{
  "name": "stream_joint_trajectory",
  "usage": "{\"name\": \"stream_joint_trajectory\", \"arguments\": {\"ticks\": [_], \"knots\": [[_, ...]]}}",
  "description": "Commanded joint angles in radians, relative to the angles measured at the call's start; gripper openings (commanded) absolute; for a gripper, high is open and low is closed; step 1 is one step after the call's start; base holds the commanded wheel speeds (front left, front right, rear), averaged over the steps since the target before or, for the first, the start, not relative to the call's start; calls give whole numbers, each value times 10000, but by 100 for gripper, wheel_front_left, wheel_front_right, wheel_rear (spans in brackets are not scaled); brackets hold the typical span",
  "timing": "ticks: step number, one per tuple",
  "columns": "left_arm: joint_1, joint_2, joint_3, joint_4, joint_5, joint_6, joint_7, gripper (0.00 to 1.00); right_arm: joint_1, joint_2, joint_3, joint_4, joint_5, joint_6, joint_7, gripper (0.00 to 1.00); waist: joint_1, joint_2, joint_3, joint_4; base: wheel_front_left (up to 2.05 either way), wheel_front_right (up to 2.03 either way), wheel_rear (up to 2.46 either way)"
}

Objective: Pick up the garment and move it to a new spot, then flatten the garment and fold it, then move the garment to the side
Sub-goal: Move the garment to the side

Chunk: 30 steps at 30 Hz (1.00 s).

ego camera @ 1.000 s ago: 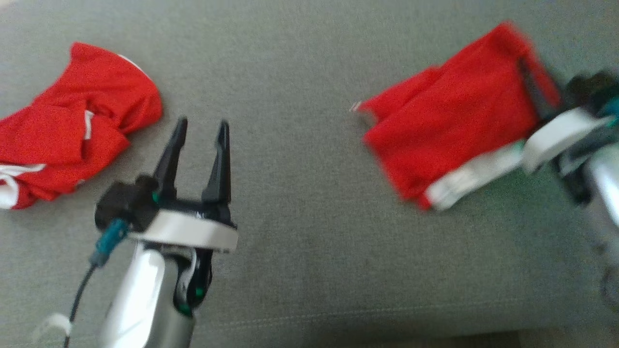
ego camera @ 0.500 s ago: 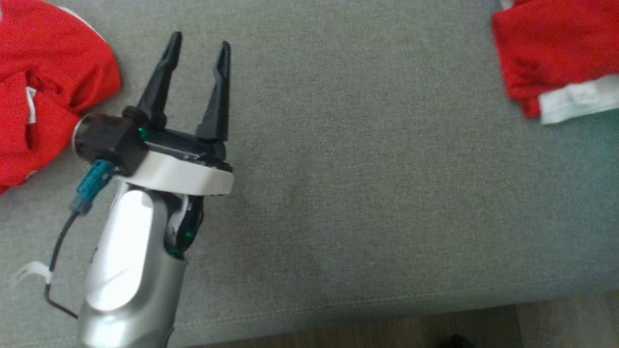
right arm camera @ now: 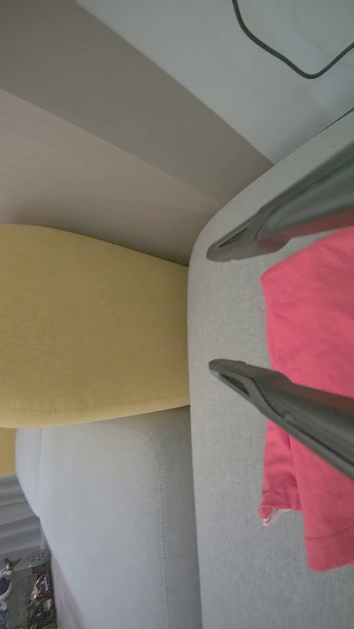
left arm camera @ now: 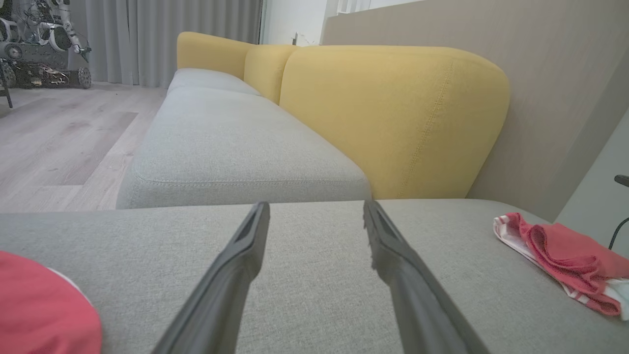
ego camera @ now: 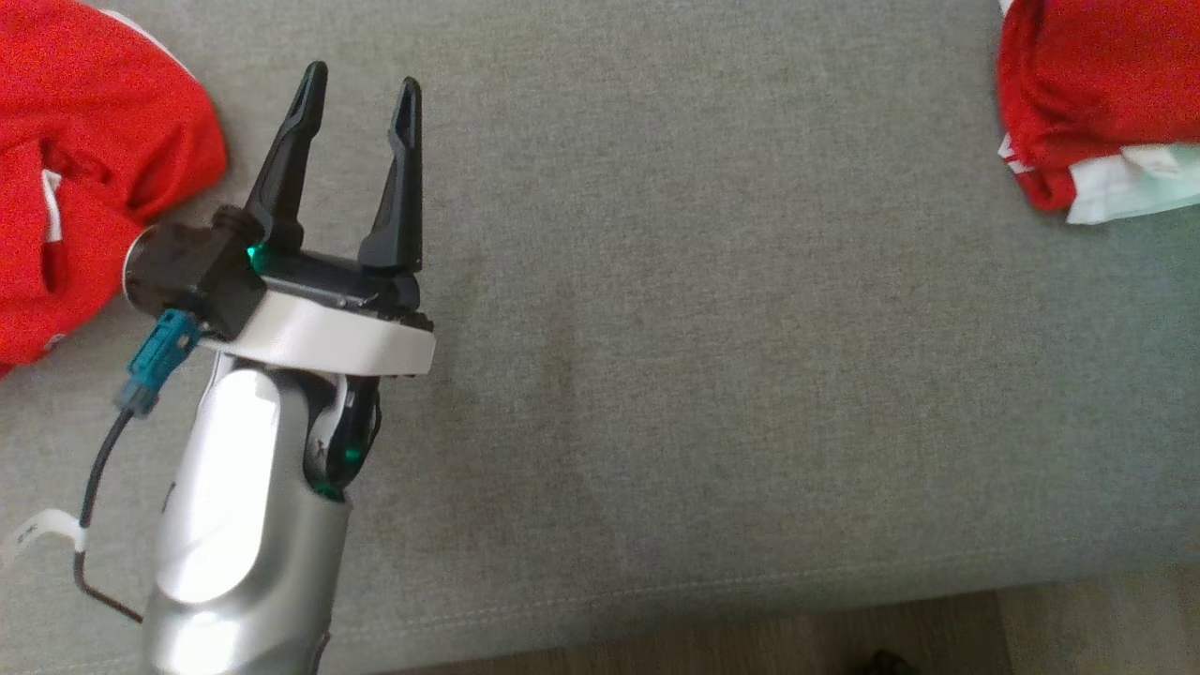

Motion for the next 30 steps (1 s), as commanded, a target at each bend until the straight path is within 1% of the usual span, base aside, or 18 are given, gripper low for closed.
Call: {"name": "stream_joint_trajectory", "arguments": {"ticks": [1, 6, 7, 9, 16, 20, 24, 30], "knots": [[-1, 102, 320, -294, -123, 28, -51, 100, 108, -80, 28, -408, 10, -9, -181, 100, -1, 0, -218, 41, 0, 0, 0], [346, 102, 450, -319, -445, 191, -51, 100, 489, 390, 351, -1050, 3, -9, -568, 100, -1, 0, -966, 221, 0, 0, 0], [346, 102, 450, -319, -445, 191, -51, 100, 489, 390, 351, -1050, 3, -9, -568, 100, -1, 0, -966, 221, 0, 0, 0], [574, 102, 516, -351, -549, 270, -51, 100, 747, 694, 513, -1433, 82, -9, -758, 100, -1, 0, -1290, 296, 0, 0, 0], [1423, 102, 655, -495, -847, 476, -51, 100, 2125, 1736, 1082, -3006, 526, -9, -1515, 100, -1, 0, -2324, 635, 0, 0, 0], [1918, 102, 591, -492, -932, 555, -51, 100, 3021, 2118, 1387, -3654, 187, -9, -1807, 100, -1, 0, -2761, 791, 0, 0, 0], [2429, 102, 444, -459, -1051, 666, -51, 100, 3961, 2770, 1230, -4062, 0, -9, -1994, 100, -1, 0, -3157, 918, 0, 0, 0], [3122, 102, 126, -537, -1263, 817, -51, 100, 5393, 3740, 637, -4650, -387, -9, -2126, 100, -1, 0, -3544, 1016, 0, 0, 0]]}}
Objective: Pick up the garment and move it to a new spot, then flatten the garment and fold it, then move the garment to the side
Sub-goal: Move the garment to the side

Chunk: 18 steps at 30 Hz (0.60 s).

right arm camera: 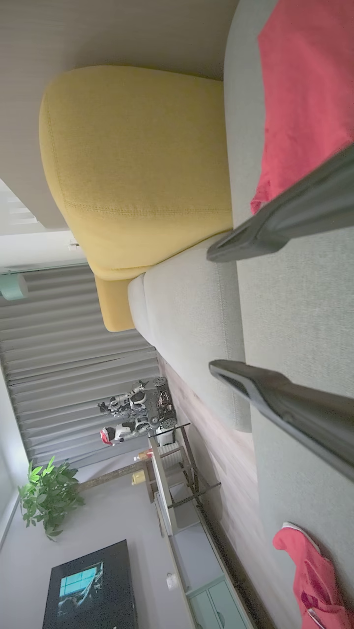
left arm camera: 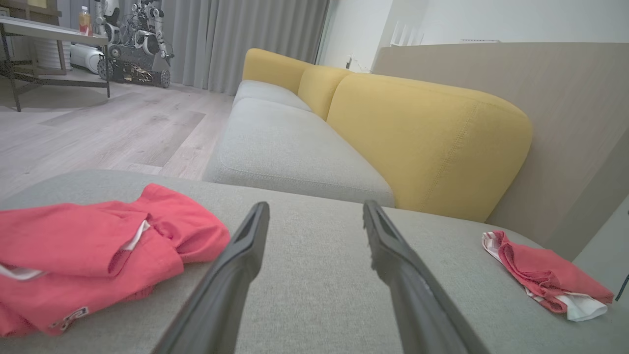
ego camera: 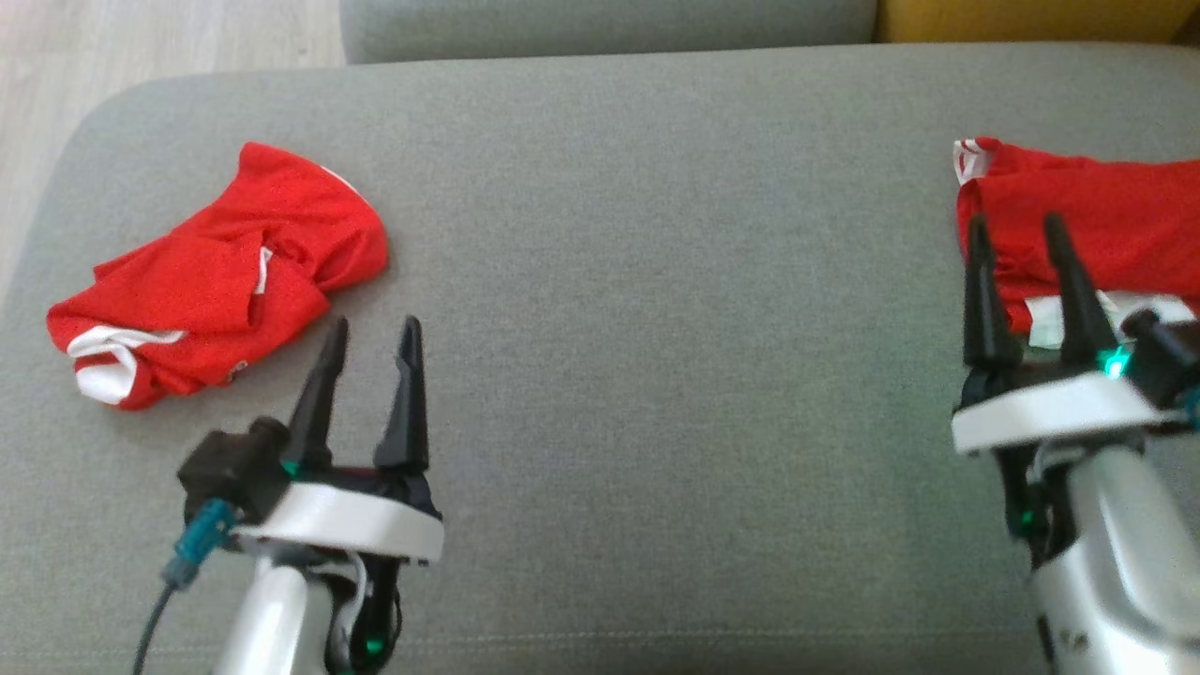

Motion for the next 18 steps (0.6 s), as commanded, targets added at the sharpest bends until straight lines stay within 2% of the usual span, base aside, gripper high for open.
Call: {"name": "stream_joint_trajectory", "arguments": {"ticks": [1, 7, 18], "knots": [[-111, 85, 174, -326, -27, 103, -51, 100, 188, 201, 27, -530, -260, -9, -115, 100, 1, 0, -149, 59, 0, 0, 0], [337, 85, 133, -275, 113, 297, -51, 100, 1255, 784, -313, -983, -1034, -9, -135, 100, 1, 0, -367, 49, 0, 0, 0], [488, 85, 342, -492, 184, 439, -51, 100, 1786, 1072, -310, -1270, -1572, -9, -138, 100, 1, 0, -373, -30, 0, 0, 0]]}}
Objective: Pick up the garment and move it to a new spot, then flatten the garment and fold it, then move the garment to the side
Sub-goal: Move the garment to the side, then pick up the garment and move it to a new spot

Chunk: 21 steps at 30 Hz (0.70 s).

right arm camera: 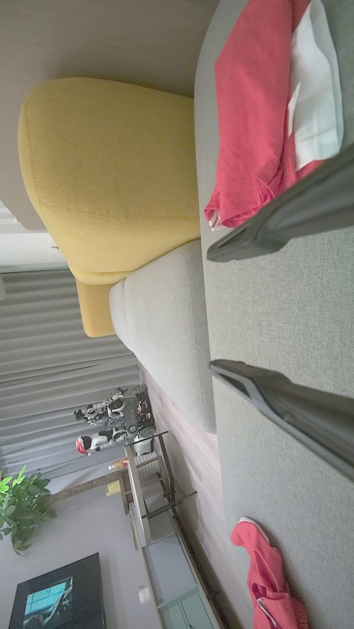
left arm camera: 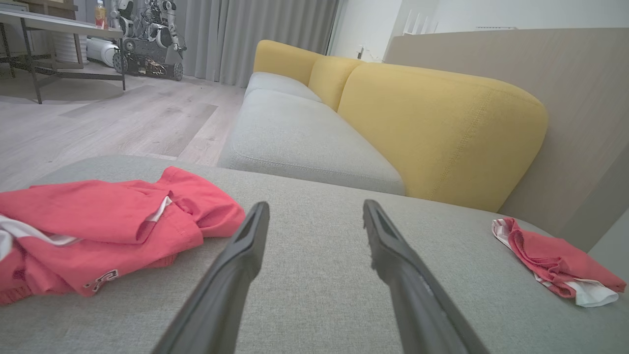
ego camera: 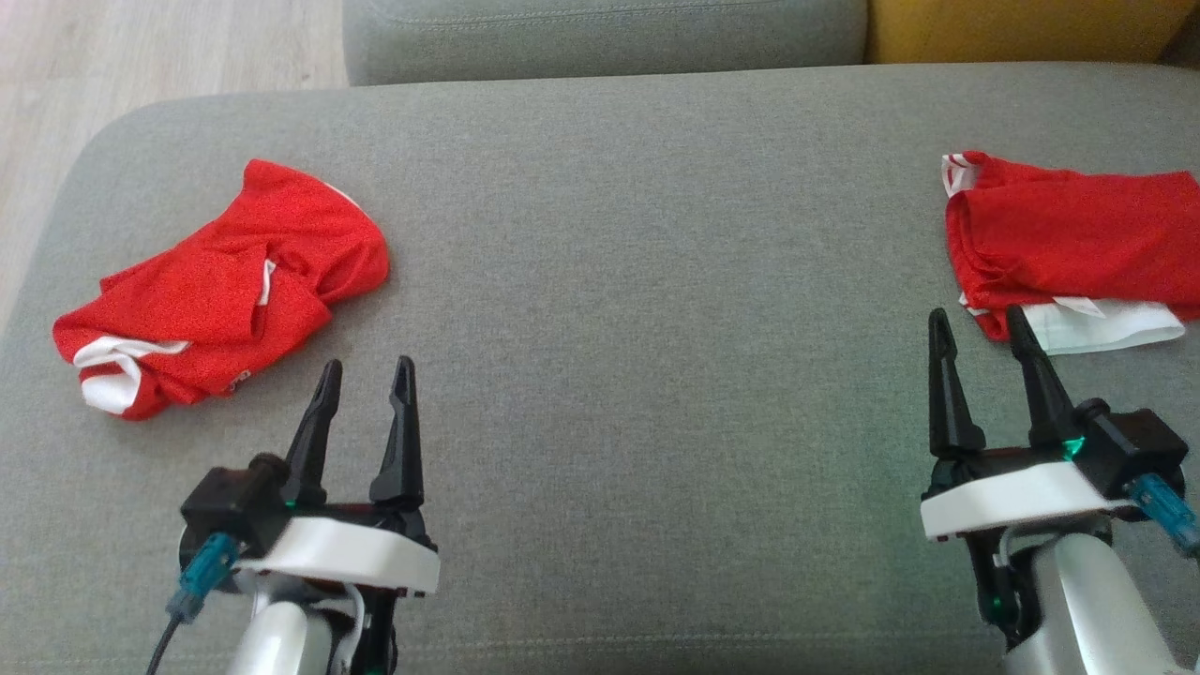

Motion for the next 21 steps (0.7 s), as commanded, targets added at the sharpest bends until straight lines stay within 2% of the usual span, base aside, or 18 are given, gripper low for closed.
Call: {"name": "stream_joint_trajectory", "arguments": {"ticks": [1, 14, 21], "knots": [[-302, 77, 407, -418, 35, 56, -51, 100, -177, 66, 222, -381, -66, -7, -134, 100, 1, 0, -1, -6, 0, 0, 0], [-303, 77, 368, -416, 18, 43, -51, 100, -148, 134, 237, -341, 82, -7, -135, 100, 1, 0, -22, -10, 0, 0, 0], [-347, 77, 302, -382, 4, 27, -51, 100, -155, 115, 341, -342, 41, -7, -135, 100, 1, 0, 29, 206, 0, 0, 0]]}}
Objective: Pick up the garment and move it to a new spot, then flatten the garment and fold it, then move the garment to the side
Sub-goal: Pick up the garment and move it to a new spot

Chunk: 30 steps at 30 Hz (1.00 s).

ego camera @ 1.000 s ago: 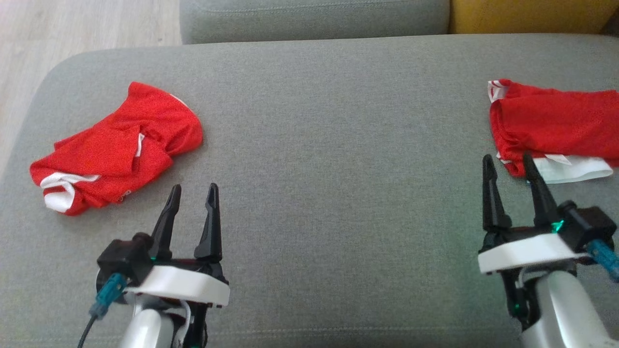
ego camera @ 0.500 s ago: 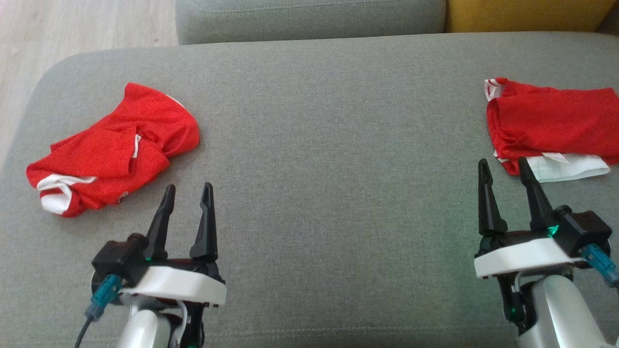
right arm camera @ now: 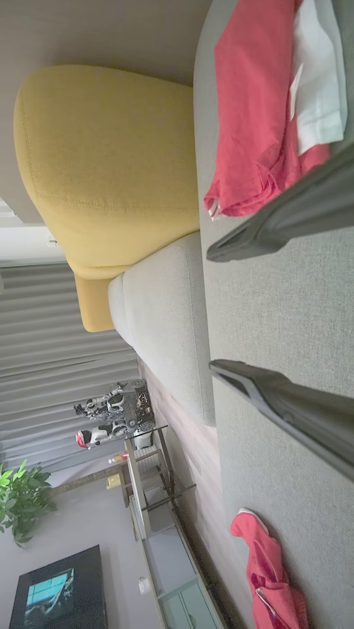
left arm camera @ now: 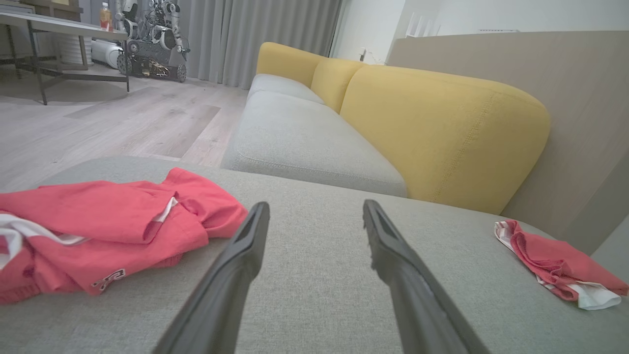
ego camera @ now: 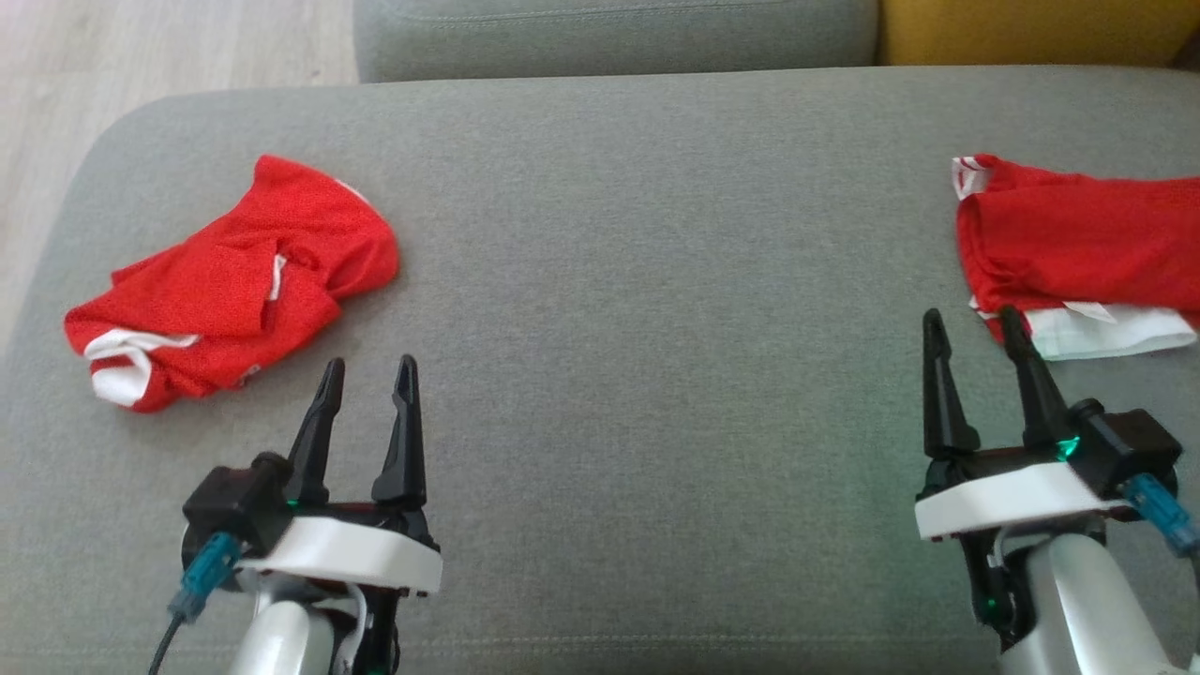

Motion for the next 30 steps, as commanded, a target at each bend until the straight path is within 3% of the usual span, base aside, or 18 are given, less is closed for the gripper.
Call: {"name": "stream_joint_trajectory", "arguments": {"ticks": [1, 7, 22, 30], "knots": [[-367, 77, 317, -336, 3, 0, -51, 100, -168, 34, 305, -345, 10, -9, -135, 100, 1, 0, 34, 114, 0, 0, 0], [-494, 77, 285, -434, -50, 48, -51, 100, -189, -140, 687, -360, 73, -9, -135, 100, 1, 0, 94, 947, 0, 0, 0], [-239, 77, 461, -640, -73, 137, -51, 100, -132, -452, 1955, -168, 490, -9, -135, 100, 1, 0, -209, 3905, 0, 0, 0], [34, 77, 617, -728, -35, 175, -51, 100, -126, -326, 2324, -20, 597, -9, -135, 100, 1, 0, -389, 4742, 0, 0, 0]]}}
